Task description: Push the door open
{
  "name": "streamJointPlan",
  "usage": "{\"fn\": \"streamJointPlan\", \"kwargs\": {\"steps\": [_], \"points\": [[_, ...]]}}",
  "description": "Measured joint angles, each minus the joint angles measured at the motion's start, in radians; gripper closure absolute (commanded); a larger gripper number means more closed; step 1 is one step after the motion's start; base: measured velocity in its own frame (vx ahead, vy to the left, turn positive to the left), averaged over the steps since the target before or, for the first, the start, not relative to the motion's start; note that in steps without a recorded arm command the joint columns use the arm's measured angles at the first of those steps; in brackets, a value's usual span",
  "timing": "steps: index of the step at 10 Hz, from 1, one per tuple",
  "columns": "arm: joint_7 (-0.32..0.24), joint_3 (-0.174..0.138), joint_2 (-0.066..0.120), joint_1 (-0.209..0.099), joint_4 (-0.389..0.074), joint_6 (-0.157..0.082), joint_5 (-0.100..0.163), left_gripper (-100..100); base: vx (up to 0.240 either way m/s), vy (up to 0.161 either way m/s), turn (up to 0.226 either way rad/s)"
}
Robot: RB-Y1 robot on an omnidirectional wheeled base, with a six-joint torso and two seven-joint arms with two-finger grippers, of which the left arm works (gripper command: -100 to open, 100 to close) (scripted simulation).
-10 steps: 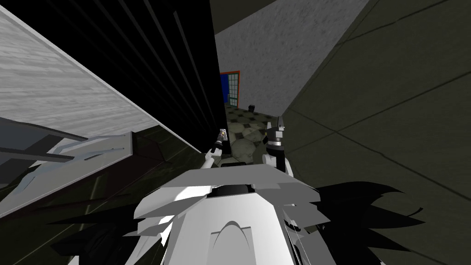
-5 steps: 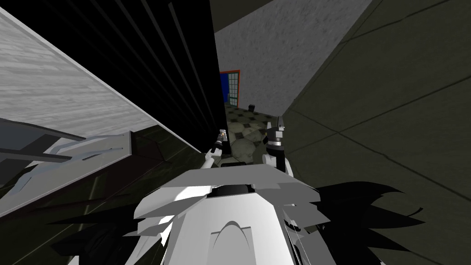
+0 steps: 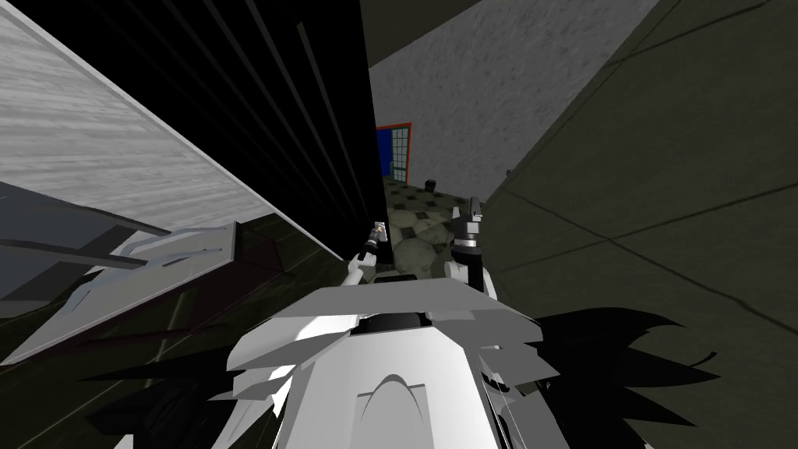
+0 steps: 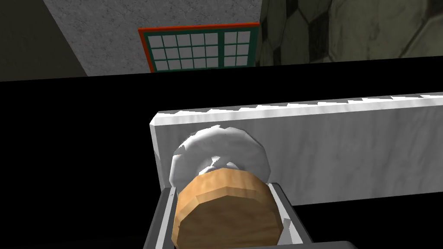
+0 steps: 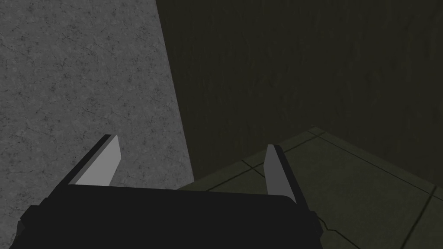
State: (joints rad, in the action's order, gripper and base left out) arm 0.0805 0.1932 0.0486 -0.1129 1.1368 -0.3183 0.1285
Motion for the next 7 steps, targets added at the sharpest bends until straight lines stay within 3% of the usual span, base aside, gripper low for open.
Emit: {"fn": "streamJointPlan", "kwargs": {"steps": [1, 2, 5, 7], "points": [[0.006, 0.003, 0.003, -0.001, 0.0, -0.002, 0.002, 100, 0.23, 0.0, 0.224], [0.009, 0.002, 0.016, -0.001, 0.008, -0.005, 0.006, -100, 0.018, 0.046, 0.098], [0.021, 0.006, 0.019, 0.006, 0.018, 0.0, 0.003, -100, -0.151, 0.051, 0.019], [0.03, 0.01, 0.01, 0.013, 0.028, 0.005, 0.001, -100, -0.212, 0.037, 0.06]]}}
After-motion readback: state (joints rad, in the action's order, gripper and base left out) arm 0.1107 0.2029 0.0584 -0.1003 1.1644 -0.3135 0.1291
